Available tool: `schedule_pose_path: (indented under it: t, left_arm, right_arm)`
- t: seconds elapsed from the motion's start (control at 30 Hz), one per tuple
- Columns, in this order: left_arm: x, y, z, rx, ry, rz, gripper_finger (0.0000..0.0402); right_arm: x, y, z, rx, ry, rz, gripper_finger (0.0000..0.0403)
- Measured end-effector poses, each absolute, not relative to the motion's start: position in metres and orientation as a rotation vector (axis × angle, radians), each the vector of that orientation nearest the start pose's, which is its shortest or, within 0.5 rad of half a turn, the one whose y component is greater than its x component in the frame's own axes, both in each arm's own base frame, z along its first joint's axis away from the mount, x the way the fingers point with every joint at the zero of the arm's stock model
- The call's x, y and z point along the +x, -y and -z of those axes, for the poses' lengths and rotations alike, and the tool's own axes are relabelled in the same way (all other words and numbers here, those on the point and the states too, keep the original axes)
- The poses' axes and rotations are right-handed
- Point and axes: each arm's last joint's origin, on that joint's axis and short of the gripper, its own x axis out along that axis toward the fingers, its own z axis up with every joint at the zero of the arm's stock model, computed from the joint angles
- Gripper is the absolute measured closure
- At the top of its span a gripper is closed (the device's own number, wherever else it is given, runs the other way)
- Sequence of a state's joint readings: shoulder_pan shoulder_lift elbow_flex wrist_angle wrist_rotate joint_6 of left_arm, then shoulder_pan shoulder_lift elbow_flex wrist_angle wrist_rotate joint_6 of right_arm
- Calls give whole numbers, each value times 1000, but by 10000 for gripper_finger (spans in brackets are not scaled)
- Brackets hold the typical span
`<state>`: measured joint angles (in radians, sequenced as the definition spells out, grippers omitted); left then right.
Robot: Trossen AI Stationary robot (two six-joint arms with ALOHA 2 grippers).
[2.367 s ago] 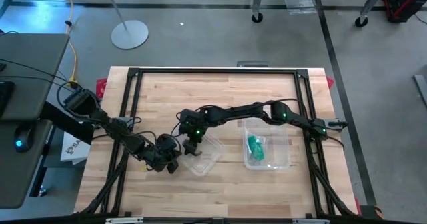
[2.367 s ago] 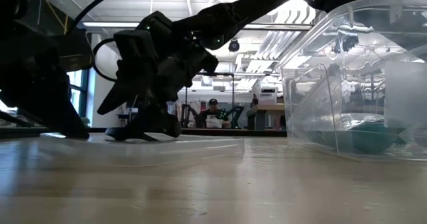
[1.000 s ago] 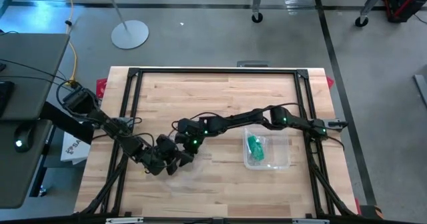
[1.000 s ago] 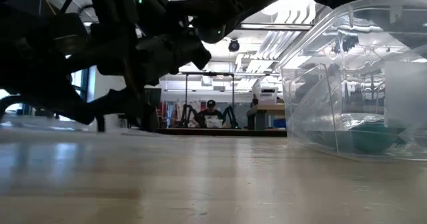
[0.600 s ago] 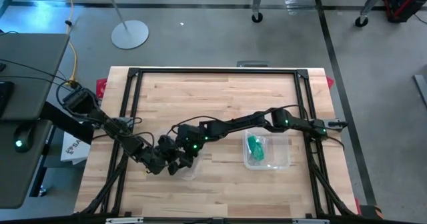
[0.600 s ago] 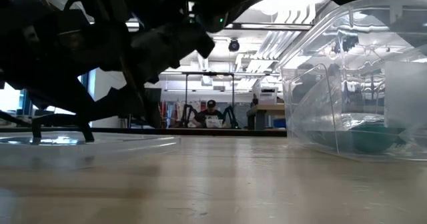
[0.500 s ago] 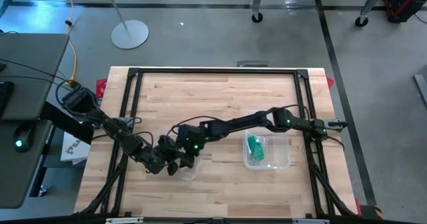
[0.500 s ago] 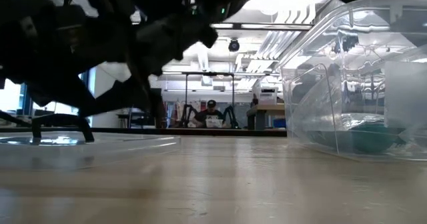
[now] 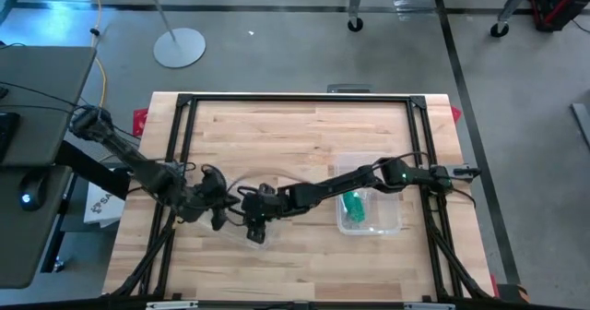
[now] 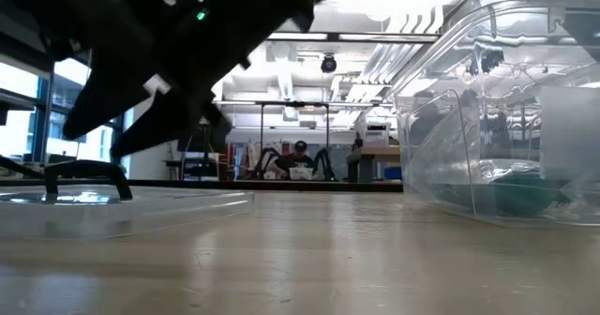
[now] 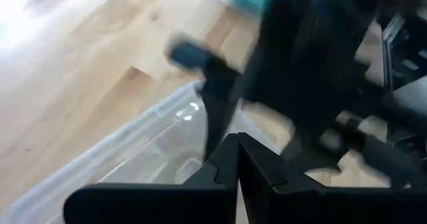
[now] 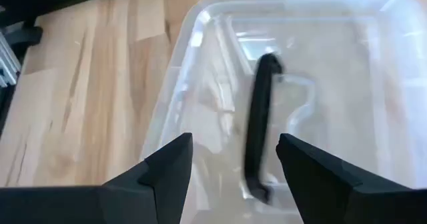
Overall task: Roll bandage
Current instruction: Return to Home Position
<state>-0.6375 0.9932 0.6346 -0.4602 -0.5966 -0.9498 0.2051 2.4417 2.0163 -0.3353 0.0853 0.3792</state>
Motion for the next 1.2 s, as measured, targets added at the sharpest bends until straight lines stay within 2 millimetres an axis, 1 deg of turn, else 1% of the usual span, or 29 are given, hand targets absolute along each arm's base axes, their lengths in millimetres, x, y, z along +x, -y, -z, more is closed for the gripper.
schedule_pose_path:
  t: [0.1, 0.2, 0.27, 0.37, 0.43, 0.53, 0.6, 0.67, 0.7, 0.77, 0.83, 0.87, 0.9, 0.97, 1.03, 1.1, 1.2]
  left_arm:
    - [151, 93, -248, -432, -652, -281, 402]
    - [144, 89, -267, -445, -658, -283, 402]
    - [141, 87, -277, -438, -665, -287, 402]
    - [139, 85, -284, -435, -668, -289, 402]
    - [139, 86, -289, -446, -658, -284, 402]
    - [139, 86, -289, -452, -668, -277, 402]
    - [139, 86, -289, -470, -668, -283, 402]
    - [139, 86, -289, -484, -669, -285, 402]
    - [139, 86, -289, -492, -667, -287, 402]
    - [139, 86, -290, -504, -661, -287, 402]
    - [141, 88, -297, -500, -647, -276, 402]
    - [141, 88, -303, -490, -631, -269, 402]
    - [142, 89, -311, -473, -609, -264, 402]
    - [144, 90, -331, -442, -553, -266, 402]
    - [143, 87, -353, -396, -514, -290, 402]
    - [141, 84, -377, -358, -468, -308, 402]
    - [136, 78, -410, -300, -386, -320, 402]
  right_arm:
    - [534, -109, -150, 289, -730, 30, 186]
    - [538, -107, -148, 278, -684, 72, 186]
    - [539, -106, -142, 268, -676, 100, 186]
    - [541, -107, -125, 256, -692, 101, 186]
    - [544, -107, -119, 243, -679, 81, 186]
    - [545, -108, -112, 219, -663, 105, 187]
    - [545, -106, -103, 217, -671, 152, 197]
    - [546, -105, -100, 239, -665, 183, 221]
    - [546, -104, -99, 253, -664, 198, 239]
    - [546, -101, -99, 286, -658, 219, 290]
    - [547, -98, -100, 312, -651, 232, 352]
    - [547, -97, -103, 319, -647, 234, 376]
    - [547, -97, -106, 324, -644, 237, 385]
    - [544, -94, -120, 385, -651, 276, 383]
    - [537, -90, -143, 462, -659, 326, 386]
    - [527, -86, -177, 513, -650, 384, 392]
    - [508, -81, -233, 594, -584, 470, 392]
